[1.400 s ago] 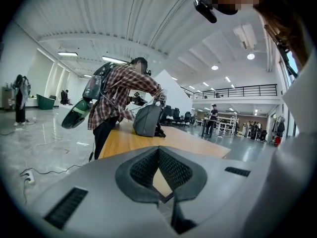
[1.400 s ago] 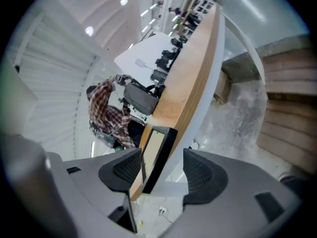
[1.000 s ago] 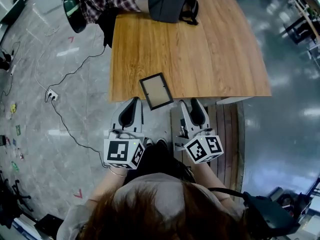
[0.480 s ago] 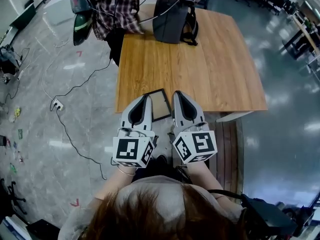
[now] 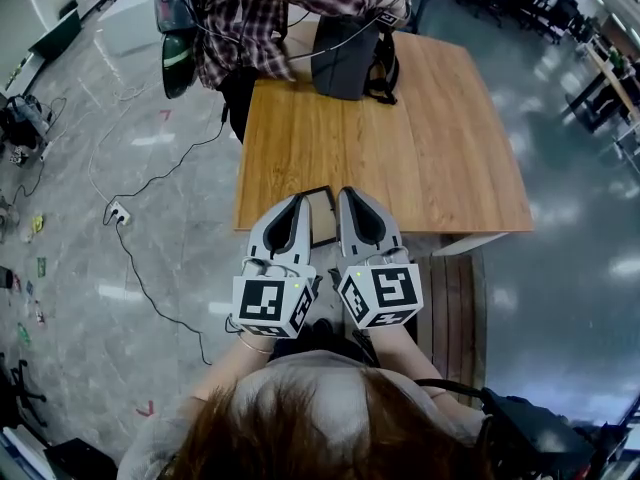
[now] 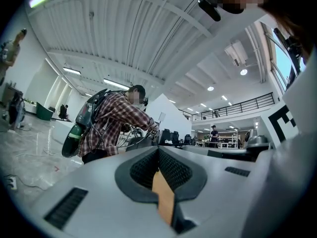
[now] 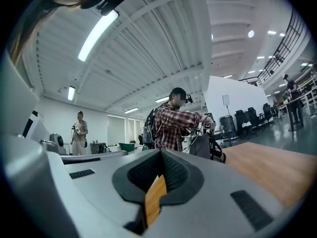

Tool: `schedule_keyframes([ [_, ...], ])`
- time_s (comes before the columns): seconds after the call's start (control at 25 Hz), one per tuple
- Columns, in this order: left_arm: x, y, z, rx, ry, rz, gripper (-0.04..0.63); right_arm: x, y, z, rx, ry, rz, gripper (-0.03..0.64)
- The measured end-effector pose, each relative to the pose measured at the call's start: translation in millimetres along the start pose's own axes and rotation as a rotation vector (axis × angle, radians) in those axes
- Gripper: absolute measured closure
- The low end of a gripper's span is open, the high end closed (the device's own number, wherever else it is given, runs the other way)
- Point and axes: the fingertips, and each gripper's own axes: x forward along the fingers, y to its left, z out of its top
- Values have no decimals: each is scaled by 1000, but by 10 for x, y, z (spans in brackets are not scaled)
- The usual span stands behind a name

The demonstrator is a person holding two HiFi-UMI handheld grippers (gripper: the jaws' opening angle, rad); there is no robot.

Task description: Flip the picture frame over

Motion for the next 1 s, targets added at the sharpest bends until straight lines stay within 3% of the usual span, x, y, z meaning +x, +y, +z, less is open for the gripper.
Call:
schedule_keyframes([
  [1.0, 89, 47, -26, 5, -5, 9, 589, 42, -142, -23, -11, -7, -18, 601],
])
